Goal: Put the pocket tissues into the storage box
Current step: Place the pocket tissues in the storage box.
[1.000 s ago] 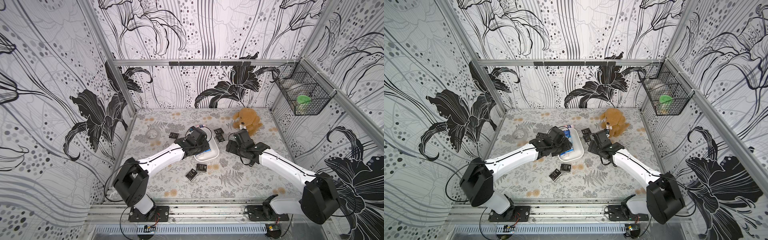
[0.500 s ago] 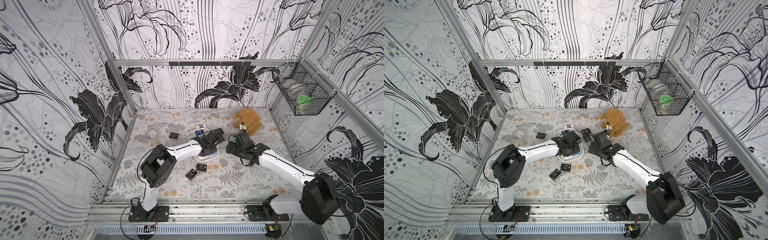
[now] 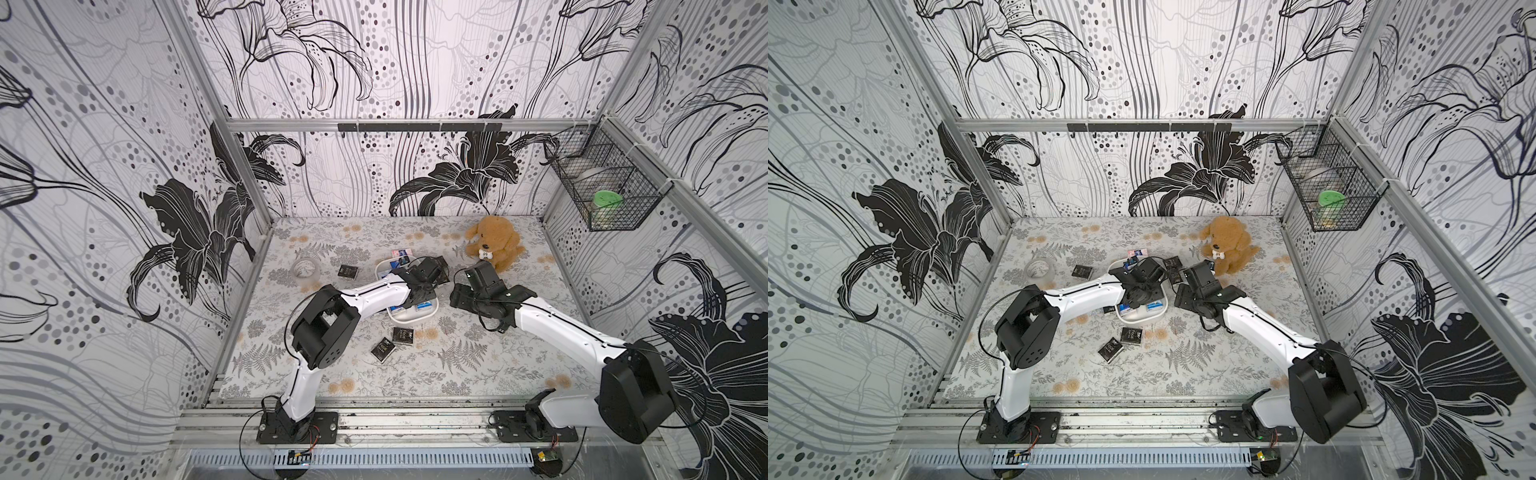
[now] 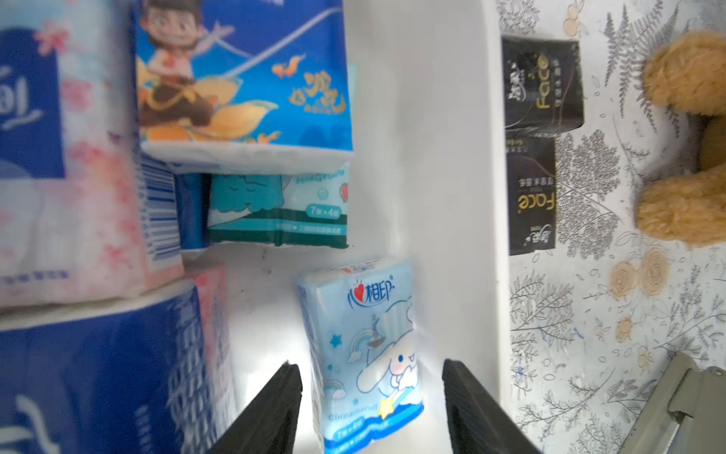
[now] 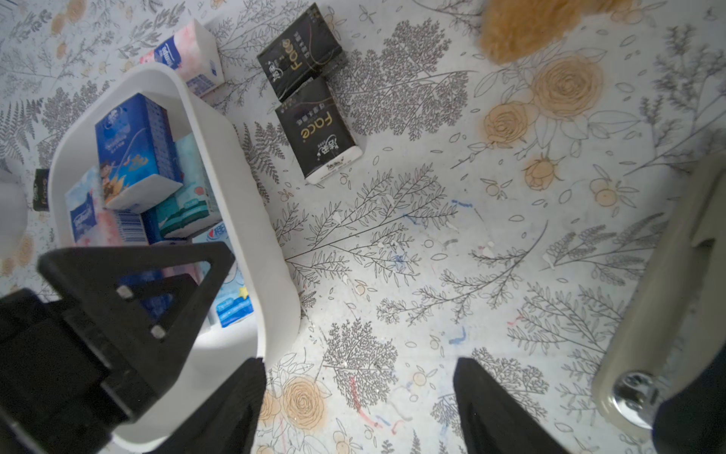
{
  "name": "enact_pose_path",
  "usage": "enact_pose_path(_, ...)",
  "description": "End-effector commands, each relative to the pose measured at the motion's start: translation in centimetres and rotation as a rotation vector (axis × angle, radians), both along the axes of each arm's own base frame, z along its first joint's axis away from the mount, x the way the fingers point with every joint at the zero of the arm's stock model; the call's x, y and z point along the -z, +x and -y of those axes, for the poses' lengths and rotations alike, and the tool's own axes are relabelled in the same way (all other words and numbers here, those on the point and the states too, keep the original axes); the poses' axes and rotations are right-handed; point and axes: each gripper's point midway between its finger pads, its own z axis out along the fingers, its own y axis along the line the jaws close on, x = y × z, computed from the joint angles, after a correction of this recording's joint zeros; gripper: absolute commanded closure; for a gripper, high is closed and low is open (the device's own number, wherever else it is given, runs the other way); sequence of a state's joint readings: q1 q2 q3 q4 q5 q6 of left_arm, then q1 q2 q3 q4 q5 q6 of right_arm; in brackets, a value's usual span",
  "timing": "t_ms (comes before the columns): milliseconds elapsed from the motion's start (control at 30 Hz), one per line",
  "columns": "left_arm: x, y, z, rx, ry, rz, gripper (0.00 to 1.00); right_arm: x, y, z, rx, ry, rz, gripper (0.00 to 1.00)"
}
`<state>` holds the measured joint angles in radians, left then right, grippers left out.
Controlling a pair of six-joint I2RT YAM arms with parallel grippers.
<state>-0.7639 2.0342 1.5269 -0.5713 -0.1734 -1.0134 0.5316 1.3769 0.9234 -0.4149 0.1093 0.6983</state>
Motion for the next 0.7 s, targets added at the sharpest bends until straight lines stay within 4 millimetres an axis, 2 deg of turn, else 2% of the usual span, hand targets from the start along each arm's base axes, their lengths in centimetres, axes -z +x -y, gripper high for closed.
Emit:
enact_pose_path(0,-2.7,1.0,-0.3,-0.012,-0.009,0.053,0.36,-1.3,0.9,-1.0,-0.052,0.01,0.022,0.22)
enact_pose_path(67,-4.0,1.2,-0.6,-0.021,-0.033,0.071,0.36,-1.8,1.2,-1.3,-0.069,0.01,0.027,0.24)
enact_pose_path(167,-6.3,1.7,-2.2,-0.053,-0.076,0.104,0.35,-2.6,1.6,-2.2,-0.104,0.017,0.034,0.28)
enact_pose_path(267,-8.7,2.6,-5.2,-0.098,-0.11,0.15,0.35,-2.8,1.8,-3.5,-0.152,0.012,0.021,0.32)
enact_pose_path(400,-11.3,3.7,-10.7,-0.161,-0.142,0.208,0.35,-2.3,1.8,-6.3,-0.229,-0.042,-0.011,0.34)
enact_pose_path(533,-12.4,4.2,-16.2,-0.211,-0.169,0.244,0.35,-1.5,2.0,-9.2,-0.3,-0.063,-0.045,0.35)
enact_pose_path(567,-12.4,4.1,-17.3,-0.217,-0.173,0.246,0.35,-0.4,2.1,-9.7,-0.311,-0.08,-0.073,0.35)
enact_pose_path(667,-11.7,3.8,-20.1,-0.229,-0.176,0.242,0.35,0.7,2.3,-11.0,-0.341,-0.099,-0.107,0.36)
